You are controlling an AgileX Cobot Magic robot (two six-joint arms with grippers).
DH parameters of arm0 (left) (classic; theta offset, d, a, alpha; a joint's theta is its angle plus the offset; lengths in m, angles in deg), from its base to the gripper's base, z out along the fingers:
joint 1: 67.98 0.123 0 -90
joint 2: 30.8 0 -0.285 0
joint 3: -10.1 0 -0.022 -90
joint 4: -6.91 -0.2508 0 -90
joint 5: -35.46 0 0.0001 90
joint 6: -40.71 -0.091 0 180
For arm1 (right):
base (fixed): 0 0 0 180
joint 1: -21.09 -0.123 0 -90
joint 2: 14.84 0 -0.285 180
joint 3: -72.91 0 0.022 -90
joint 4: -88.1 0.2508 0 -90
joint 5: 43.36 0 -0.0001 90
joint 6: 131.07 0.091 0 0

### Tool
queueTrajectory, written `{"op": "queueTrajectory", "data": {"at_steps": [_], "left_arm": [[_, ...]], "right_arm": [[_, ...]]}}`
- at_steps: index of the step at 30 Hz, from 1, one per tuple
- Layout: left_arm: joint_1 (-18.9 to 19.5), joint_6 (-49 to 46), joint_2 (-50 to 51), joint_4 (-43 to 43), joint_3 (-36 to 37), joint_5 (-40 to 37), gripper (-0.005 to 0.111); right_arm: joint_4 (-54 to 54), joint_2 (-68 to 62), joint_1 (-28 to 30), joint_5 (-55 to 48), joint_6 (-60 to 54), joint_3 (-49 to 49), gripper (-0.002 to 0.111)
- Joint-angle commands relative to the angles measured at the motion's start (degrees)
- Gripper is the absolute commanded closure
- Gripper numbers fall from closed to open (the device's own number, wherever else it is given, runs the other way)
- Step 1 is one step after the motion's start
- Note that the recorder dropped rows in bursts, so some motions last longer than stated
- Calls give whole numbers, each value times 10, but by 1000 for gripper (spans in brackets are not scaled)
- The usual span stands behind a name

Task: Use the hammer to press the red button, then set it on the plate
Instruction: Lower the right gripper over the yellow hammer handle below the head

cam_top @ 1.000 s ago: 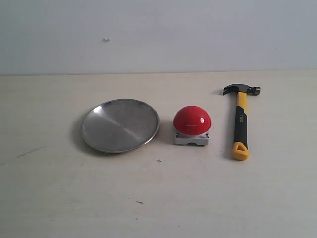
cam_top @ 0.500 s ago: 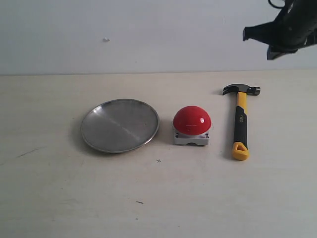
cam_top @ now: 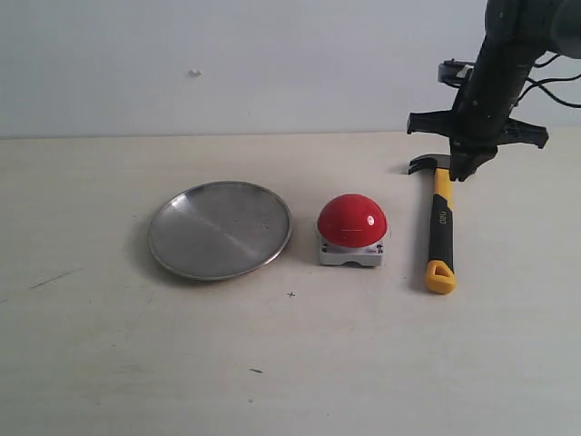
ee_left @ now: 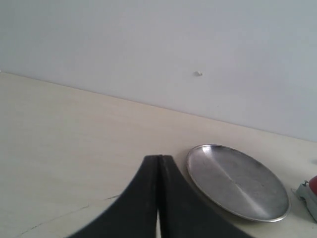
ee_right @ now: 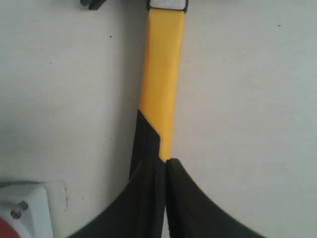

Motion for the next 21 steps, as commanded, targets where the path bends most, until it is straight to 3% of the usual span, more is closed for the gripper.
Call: {"op": "queueTrajectory", "data": {"at_steps": [1,4,9,21], "left_arm": [[-3,0,2,0,-1,1,107],[-3,0,2,0,-1,1,107],[-3,0,2,0,-1,1,107],[-3,0,2,0,-1,1,107]], "right_arm": [[1,-46,1,-5,1,-60,70],[-1,-71,1,-5,1,-106,57],[4,-121,8,-5,3,-179,57],[18,-154,29,-5,4,-181,59]]}}
